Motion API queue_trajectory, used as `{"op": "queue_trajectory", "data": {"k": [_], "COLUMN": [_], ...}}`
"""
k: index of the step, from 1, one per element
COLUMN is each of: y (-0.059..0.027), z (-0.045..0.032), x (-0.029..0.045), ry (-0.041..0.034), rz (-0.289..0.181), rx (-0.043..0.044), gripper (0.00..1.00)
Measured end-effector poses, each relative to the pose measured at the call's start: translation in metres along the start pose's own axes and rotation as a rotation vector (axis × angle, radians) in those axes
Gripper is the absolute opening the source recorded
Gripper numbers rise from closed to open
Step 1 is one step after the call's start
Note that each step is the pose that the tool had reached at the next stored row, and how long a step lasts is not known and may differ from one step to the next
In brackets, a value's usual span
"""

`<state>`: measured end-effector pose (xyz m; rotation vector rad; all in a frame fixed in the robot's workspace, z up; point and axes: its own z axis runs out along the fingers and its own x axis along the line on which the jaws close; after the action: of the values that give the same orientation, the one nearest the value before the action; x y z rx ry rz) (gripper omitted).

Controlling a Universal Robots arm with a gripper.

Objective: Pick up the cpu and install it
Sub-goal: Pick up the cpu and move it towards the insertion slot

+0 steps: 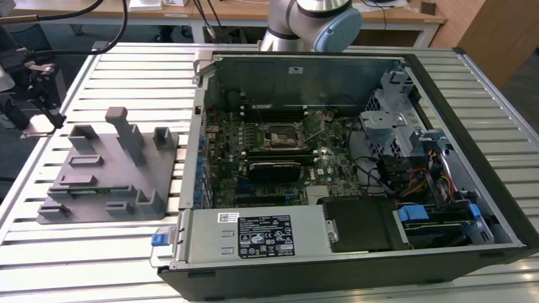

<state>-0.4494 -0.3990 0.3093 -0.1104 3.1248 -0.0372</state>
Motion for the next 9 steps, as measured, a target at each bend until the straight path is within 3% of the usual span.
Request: {"op": "queue_trajectory", "data": {"k": [9], "y": [0.0000], "z": [-0.0032], "x": [-0.0001], "ry": [0.0002], "rz": [0.000], "rx": [0.0024], "gripper": [0.54]}}
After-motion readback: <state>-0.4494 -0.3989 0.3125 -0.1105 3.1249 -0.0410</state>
